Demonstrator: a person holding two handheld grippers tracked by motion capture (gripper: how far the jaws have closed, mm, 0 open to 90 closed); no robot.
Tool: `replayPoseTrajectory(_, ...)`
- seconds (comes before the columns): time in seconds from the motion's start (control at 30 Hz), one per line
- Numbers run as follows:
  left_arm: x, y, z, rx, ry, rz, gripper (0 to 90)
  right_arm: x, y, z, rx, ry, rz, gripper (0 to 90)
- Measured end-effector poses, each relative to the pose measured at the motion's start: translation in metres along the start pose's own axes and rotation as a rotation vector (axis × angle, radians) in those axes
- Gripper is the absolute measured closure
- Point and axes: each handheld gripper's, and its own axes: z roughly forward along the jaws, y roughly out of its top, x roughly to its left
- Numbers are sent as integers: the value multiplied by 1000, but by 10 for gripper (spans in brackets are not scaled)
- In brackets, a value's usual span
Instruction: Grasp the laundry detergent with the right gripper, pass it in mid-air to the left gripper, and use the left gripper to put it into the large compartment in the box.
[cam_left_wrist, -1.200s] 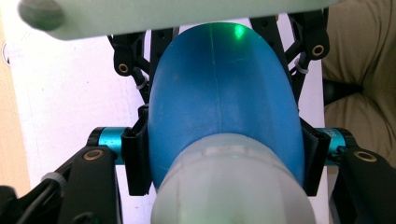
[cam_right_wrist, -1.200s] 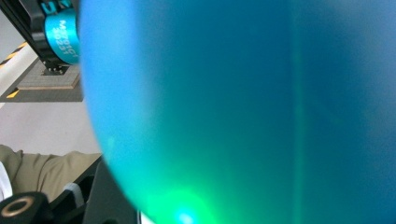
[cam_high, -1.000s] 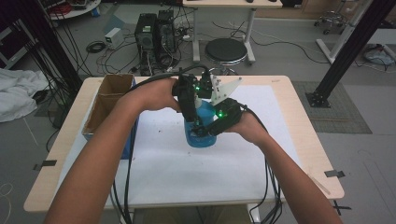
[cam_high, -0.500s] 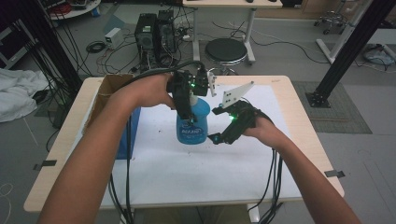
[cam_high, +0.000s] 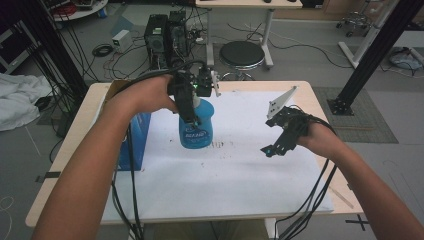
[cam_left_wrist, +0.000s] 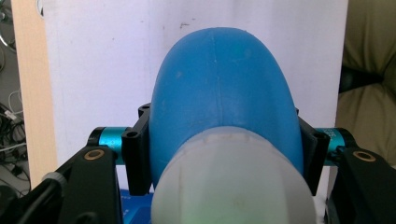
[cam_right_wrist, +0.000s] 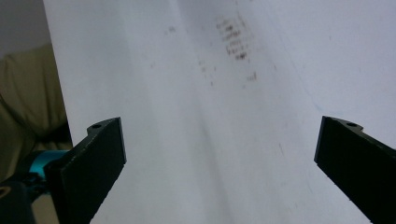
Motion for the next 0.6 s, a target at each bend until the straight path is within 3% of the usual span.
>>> replayPoseTrajectory(0.1, 2, -3, -1, 2, 15, -24, 376, -1, -5, -3, 32, -14, -2, 6)
replayPoseTrajectory(0.13, 3, -5, -3, 3, 25, -36, 376, -3, -11, -6, 69, 12, -2, 7)
replayPoseTrajectory(0.17, 4, -6, -4, 2, 28, -41, 376, -2, -14, -9, 80, 0, -25, 8)
replayPoseTrajectory(0.4, 8, -9, -10, 14, 51, -89, 376, -5, -22, -22, 88, -27, 11, 8)
replayPoseTrajectory(0.47, 9, -11, -13, 16, 58, -107, 376, -7, -26, -28, 110, -5, 29, 8)
replayPoseTrajectory(0.53, 10, -12, -16, 23, 69, -118, 375, -8, -29, -31, 122, 51, 9, 8)
replayPoseTrajectory(0.6, 10, -13, -18, 27, 77, -124, 376, -9, -30, -32, 130, 37, 35, 8)
